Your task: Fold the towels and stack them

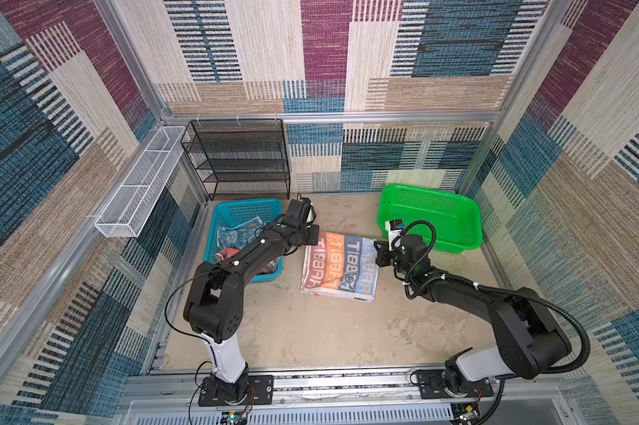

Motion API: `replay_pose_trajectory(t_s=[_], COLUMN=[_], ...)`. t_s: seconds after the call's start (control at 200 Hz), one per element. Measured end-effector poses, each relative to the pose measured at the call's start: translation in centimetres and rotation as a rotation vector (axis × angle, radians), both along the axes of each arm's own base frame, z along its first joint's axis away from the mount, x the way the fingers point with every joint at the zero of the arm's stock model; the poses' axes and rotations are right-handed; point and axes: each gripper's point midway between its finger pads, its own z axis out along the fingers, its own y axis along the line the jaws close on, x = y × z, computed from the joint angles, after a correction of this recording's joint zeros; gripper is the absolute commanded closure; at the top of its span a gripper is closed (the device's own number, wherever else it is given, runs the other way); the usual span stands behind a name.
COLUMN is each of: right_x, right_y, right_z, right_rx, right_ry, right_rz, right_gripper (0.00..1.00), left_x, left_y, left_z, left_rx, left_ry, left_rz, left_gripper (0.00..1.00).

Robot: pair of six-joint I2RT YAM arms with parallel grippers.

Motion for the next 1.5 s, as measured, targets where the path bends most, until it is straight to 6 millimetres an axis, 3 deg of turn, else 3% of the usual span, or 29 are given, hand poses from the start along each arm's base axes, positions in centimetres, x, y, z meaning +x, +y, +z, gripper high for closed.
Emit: replay_pose_trajectory(t_s=[0.23,0.486,0.866,0.937,1.042,1.102,1.217,1.502], right_x=[0.0,-3.4,-9.5,-10.4,-11.2,-11.5,-11.8,-11.0], right_y=[0.3,0.8,2.7,3.3,3.6,3.5,3.4,1.6], right_z=[-0.2,-0.5,-7.1,-8.3,-9.7,-10.0,-9.1,-4.2], right_rx=[0.018,0.046,0.064,0.058,0.057,0.052,0.057,0.076], right_ry=[-0.004,0.029,0.251,0.295,0.348,0.359,0.349,0.222], right_rz=[0.014,0.104,0.207,0.222,0.225,0.224,0.225,0.124], right_gripper=[1.0,1.0,1.0,0.93,0.73,0.63,0.54,0.45], left_x=[0.0,-3.8,-9.4,-10.3,-11.3,-11.6,-12.1,-13.0], left_y=[0.1,1.2,1.7,1.7,1.5,1.6,1.8,2.9], left_z=[0.2,-0.6,-5.3,-6.3,-7.2,-7.0,-5.9,-2.7], left_rx=[0.0,-0.004,0.005,0.015,0.027,0.036,0.024,-0.002], left_ry=[-0.005,0.041,0.154,0.175,0.186,0.171,0.126,-0.013], left_rz=[-0.001,-0.023,-0.075,-0.083,-0.094,-0.093,-0.093,-0.084], left_gripper=[1.0,1.0,1.0,1.0,0.72,0.64,0.63,0.61])
